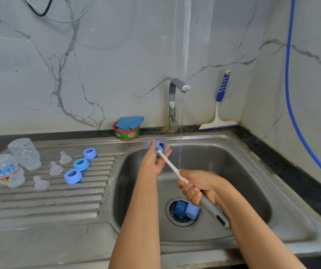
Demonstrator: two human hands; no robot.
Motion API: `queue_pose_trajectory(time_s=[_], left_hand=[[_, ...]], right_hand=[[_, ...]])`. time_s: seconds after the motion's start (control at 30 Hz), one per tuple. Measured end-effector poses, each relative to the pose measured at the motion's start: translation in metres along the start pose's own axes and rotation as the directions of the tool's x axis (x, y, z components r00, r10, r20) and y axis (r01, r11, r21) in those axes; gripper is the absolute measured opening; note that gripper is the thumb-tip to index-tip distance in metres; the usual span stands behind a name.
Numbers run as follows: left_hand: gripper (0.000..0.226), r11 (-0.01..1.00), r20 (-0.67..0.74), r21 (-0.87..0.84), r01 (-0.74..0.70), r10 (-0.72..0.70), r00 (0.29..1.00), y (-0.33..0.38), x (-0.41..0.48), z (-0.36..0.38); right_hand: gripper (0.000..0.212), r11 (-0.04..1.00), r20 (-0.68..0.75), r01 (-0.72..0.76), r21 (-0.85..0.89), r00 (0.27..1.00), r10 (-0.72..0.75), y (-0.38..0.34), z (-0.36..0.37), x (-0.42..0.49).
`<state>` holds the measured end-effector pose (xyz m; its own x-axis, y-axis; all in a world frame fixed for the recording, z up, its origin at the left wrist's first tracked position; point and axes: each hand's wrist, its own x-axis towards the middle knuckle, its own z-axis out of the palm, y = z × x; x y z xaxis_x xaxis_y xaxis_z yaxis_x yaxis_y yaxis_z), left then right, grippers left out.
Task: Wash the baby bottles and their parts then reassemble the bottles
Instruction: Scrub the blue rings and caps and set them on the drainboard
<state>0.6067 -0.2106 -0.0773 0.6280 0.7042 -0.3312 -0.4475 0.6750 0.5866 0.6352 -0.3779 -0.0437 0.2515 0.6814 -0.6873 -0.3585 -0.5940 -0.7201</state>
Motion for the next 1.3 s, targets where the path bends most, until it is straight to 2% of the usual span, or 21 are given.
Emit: queue_pose_trajectory(time_s=[0.13, 0.23, 0.37, 0.47, 0.53, 0.6, 0.7, 0.77, 0.87, 0.97, 1.03, 1.1, 1.17, 1.3], left_hand=[[0.04, 0.998, 0.007, 0.056, 0.016, -0.016, 1.0, -0.004, 0.0, 0.0], [0.043, 0.996, 0.01, 0.09, -0.004, 0.003, 1.0, -0.003, 0.0, 0.001], [0.048, 0.989, 0.007, 0.14, 0.037, -0.039, 0.999, -0.01, -0.001, 0.002], [0.048, 0.987, 0.01, 0.151, 0.055, -0.057, 0.998, -0.012, -0.001, 0.004], [0.045, 0.99, 0.027, 0.136, 0.044, -0.048, 0.998, -0.009, -0.001, 0.004], [0.042, 0.992, 0.047, 0.119, 0.032, -0.038, 0.998, -0.006, -0.001, 0.005], [0.041, 0.992, 0.057, 0.121, 0.019, -0.026, 0.998, -0.003, 0.0, 0.004], [0.04, 0.99, 0.061, 0.144, 0.006, -0.015, 0.998, -0.002, 0.0, 0.003], [0.041, 0.99, 0.07, 0.133, -0.05, 0.041, 0.997, 0.0, 0.001, 0.004], [0.046, 0.992, 0.063, 0.075, -0.1, 0.095, 0.993, 0.003, 0.003, 0.007], [0.047, 0.996, 0.062, 0.006, -0.084, 0.083, 0.995, 0.004, 0.002, 0.008], [0.046, 0.998, 0.087, -0.046, -0.029, 0.033, 0.996, 0.002, -0.003, 0.009], [0.044, 1.0, 0.103, -0.022, 0.021, -0.019, 0.994, -0.002, -0.008, 0.012], [0.032, 0.986, 0.074, 0.167, 0.021, -0.034, 0.997, -0.004, -0.008, 0.01]], right_hand=[[0.045, 0.999, -0.061, 0.027, -0.033, 0.998, -0.029, 0.0, -0.008, 0.001], [0.042, 0.998, -0.03, 0.06, 0.005, 0.998, -0.059, 0.0, -0.009, 0.002], [0.036, 0.966, 0.164, 0.073, 0.246, 0.98, -0.116, -0.005, -0.005, 0.005], [0.034, 0.931, 0.203, 0.05, 0.362, 0.97, -0.131, -0.005, -0.005, 0.008], [0.031, 0.939, 0.165, 0.045, 0.341, 0.98, -0.107, -0.002, -0.001, 0.011], [0.03, 0.967, 0.105, 0.069, 0.243, 0.99, -0.097, 0.002, 0.004, 0.016], [0.028, 0.977, 0.007, 0.138, 0.161, 0.99, -0.141, 0.001, 0.006, 0.018], [0.03, 0.974, 0.002, 0.157, 0.162, 0.987, -0.159, -0.001, 0.005, 0.015], [0.035, 0.967, 0.087, 0.113, 0.23, 0.987, -0.136, -0.004, 0.004, 0.007], [0.04, 0.931, 0.236, 0.028, 0.363, 0.964, -0.121, -0.007, 0.001, 0.001], [0.04, 0.882, 0.361, -0.067, 0.467, 0.925, -0.12, -0.009, -0.002, -0.001], [0.036, 0.847, 0.415, -0.109, 0.521, 0.899, -0.139, -0.008, -0.002, 0.0], [0.041, 0.845, 0.363, -0.08, 0.528, 0.921, -0.14, -0.006, -0.002, 0.005], [0.046, 0.883, 0.187, 0.019, 0.469, 0.975, -0.121, -0.003, 0.001, 0.01]])
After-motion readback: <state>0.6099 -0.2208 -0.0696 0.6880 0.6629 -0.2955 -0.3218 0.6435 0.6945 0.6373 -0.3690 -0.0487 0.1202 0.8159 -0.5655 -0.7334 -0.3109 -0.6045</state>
